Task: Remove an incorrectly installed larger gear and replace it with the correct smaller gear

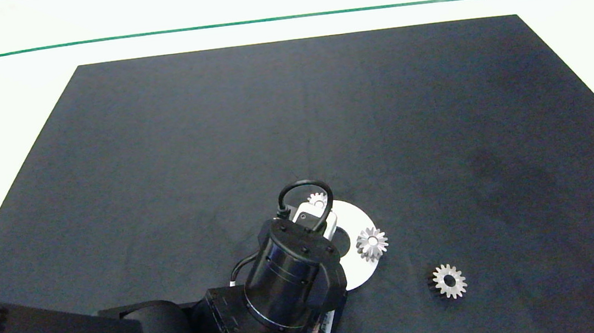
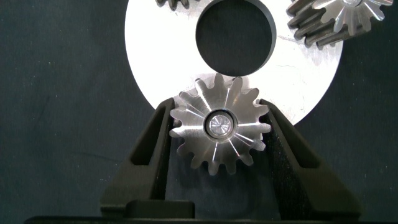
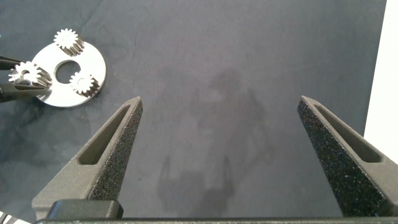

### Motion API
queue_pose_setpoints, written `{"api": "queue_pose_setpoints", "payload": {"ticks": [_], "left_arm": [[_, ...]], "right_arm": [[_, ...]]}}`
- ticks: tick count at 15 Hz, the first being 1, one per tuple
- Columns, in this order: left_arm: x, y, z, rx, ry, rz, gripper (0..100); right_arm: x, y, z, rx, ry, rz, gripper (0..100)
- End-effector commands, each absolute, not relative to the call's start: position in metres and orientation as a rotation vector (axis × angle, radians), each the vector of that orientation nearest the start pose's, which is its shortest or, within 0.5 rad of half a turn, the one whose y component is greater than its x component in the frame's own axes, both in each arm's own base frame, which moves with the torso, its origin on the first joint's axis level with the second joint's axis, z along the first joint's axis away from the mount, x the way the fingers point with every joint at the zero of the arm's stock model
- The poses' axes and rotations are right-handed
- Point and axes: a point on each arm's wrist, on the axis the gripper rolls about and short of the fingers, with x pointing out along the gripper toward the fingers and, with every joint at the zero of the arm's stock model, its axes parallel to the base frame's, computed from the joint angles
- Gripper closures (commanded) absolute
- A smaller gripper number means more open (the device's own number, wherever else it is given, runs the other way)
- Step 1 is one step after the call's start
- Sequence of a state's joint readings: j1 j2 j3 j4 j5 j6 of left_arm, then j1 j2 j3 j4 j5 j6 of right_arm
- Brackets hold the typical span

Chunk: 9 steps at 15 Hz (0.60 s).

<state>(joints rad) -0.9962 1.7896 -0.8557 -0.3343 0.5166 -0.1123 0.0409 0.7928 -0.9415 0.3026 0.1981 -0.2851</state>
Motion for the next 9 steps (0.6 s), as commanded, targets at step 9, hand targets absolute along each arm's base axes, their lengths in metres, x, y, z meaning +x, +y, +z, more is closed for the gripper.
{"api": "queue_pose_setpoints", "payload": {"ticks": [9], "left_arm": [[0.173, -0.245, 0.157, 0.313, 0.413, -0.425, 100]], "right_arm": [[0.052, 0.007, 0.298, -0.273, 0.122, 0.266, 0]]}}
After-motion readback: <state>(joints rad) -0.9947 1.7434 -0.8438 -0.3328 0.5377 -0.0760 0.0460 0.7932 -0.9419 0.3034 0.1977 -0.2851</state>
